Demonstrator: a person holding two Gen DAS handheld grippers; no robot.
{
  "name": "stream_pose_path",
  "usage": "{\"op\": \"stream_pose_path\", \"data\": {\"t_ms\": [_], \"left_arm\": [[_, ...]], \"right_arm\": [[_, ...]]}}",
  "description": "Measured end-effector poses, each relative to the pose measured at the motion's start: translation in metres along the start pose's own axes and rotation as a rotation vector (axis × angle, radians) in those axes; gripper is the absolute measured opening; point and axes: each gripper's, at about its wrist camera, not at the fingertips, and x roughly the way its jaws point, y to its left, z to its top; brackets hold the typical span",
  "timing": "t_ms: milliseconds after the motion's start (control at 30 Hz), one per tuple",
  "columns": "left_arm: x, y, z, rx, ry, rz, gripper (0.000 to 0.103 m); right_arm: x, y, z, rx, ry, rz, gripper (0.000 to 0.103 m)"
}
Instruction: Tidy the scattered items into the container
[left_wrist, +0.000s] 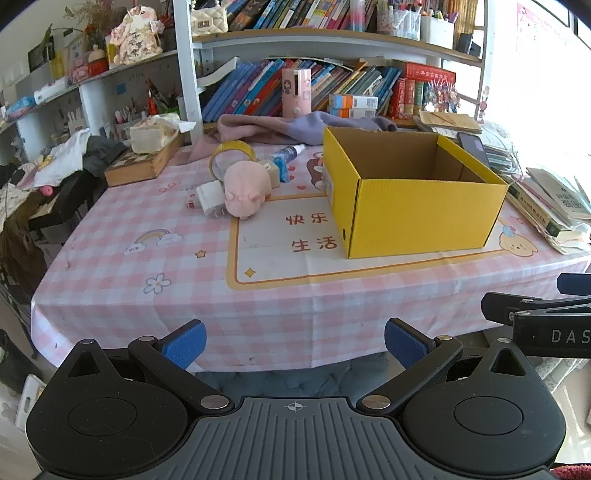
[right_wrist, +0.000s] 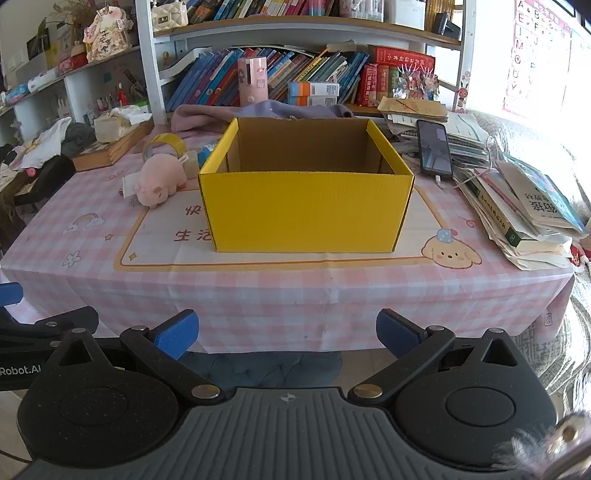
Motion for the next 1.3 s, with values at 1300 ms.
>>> {"op": "stream_pose_path", "data": {"t_ms": [1300], "left_arm": [[-0.006,0.027,-0.009,0.024,0.012,-0.033,0.103]], "right_arm": [[-0.012,0.031,-0.011,0.017,-0.002,-0.025,0.103]]}}
